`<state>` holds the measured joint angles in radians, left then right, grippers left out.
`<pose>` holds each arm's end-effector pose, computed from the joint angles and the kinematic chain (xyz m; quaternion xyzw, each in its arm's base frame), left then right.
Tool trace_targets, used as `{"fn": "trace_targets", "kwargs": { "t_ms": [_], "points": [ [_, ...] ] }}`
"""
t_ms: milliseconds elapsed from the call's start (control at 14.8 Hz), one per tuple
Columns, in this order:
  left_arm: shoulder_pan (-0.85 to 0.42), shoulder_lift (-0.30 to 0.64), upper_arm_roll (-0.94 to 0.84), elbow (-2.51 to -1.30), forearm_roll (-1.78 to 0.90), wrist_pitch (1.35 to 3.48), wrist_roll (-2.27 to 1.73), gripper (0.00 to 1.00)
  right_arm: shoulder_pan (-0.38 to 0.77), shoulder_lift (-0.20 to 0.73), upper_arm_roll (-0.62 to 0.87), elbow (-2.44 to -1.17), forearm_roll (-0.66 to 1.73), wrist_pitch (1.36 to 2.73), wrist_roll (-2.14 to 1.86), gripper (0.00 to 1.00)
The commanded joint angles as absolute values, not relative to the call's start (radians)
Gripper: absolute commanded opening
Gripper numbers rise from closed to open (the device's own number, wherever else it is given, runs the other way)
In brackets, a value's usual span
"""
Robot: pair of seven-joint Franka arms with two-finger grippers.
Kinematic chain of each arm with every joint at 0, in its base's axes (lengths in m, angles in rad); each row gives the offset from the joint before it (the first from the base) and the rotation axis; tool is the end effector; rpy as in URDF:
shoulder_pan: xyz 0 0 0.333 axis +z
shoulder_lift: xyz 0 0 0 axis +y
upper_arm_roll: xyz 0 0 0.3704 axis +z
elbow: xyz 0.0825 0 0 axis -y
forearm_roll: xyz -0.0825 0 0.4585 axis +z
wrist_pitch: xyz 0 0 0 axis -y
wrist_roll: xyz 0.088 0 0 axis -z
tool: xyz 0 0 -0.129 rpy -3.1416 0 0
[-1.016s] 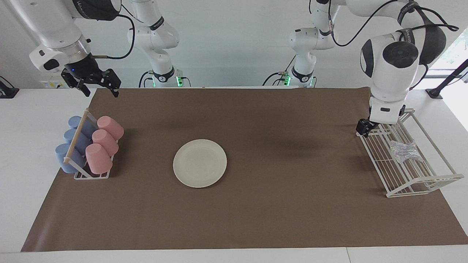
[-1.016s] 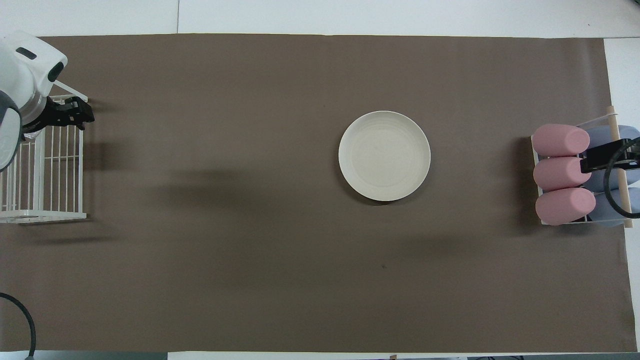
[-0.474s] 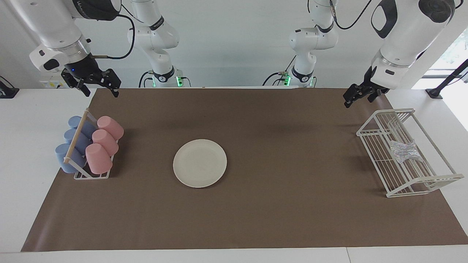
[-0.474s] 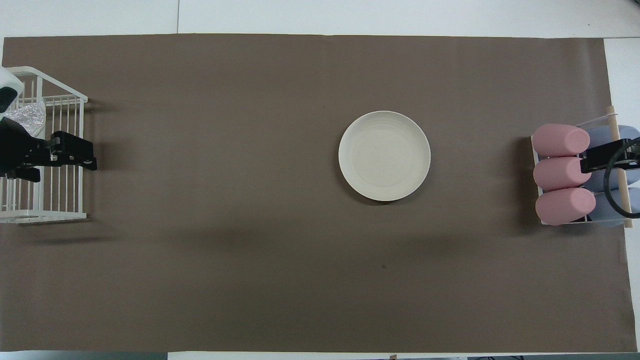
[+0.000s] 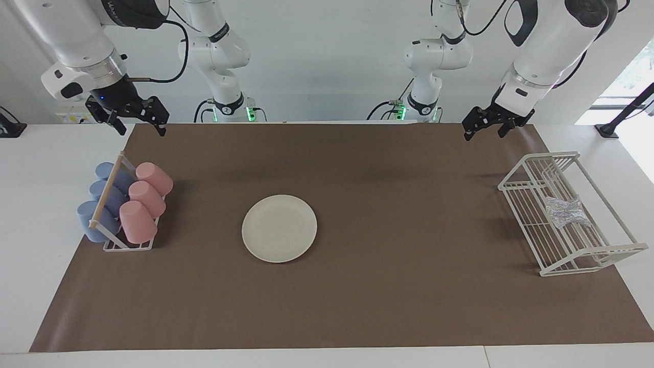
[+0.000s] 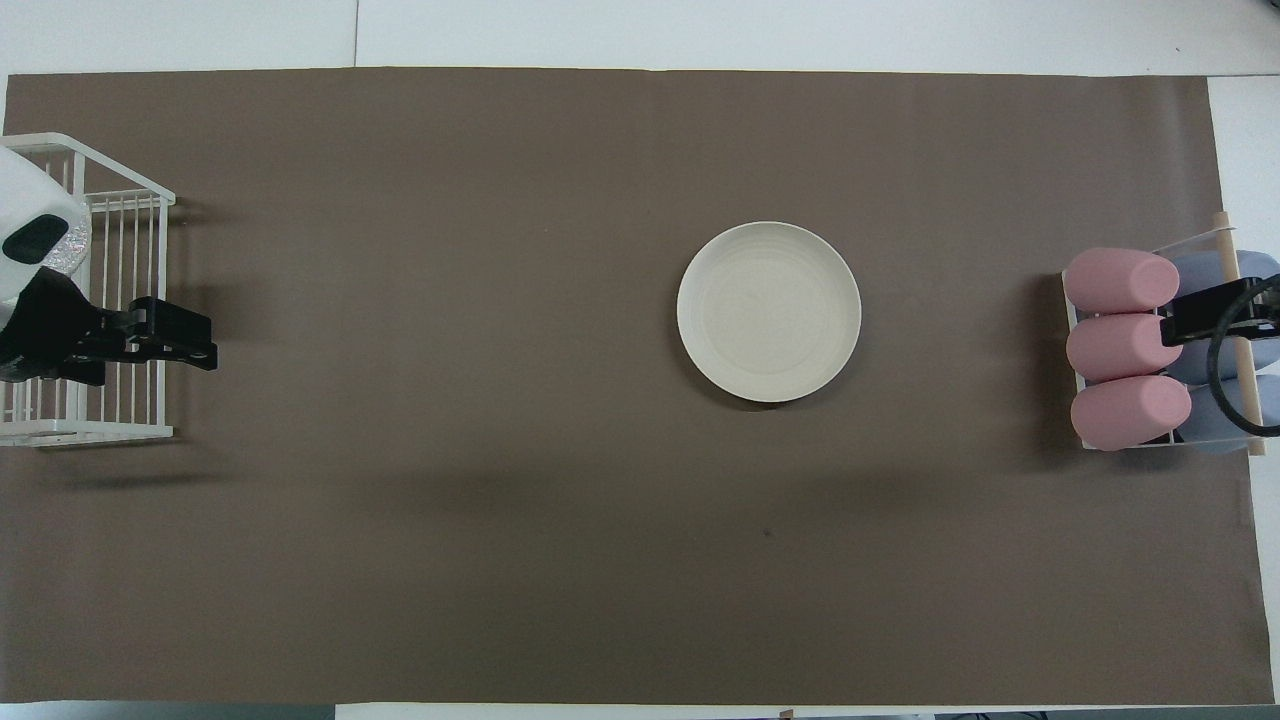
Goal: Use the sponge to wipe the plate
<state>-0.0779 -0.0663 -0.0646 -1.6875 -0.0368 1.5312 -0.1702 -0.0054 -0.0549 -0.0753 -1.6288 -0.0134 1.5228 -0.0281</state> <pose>0.5890 -0.0906 0.6309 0.9988 0.0141 -0.0470 0.0091 0.5999 -0.0516 0.6550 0.9993 -0.0263 -0.0258 0.0032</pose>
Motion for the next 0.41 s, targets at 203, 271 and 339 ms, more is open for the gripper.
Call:
{"fn": "trace_targets", "kwargs": {
  "t_ms": [203,271,339],
  "points": [
    [-0.101,-0.040,-0.032,-1.631,-0.029,1.506,-0.163,1.00,-0.006,-0.057,-0.074,-1.617,-0.032,1.502,-0.015,1.00],
    [-0.101,-0.041,-0.034,-1.631,-0.029,1.508,-0.164,1.00,-0.006,-0.057,-0.074,-1.617,-0.031,1.502,-0.015,1.00],
    [-0.098,-0.041,-0.034,-1.631,-0.029,1.509,-0.166,1.00,-0.006,-0.055,-0.074,-1.617,-0.032,1.502,-0.015,1.00]
  ]
}}
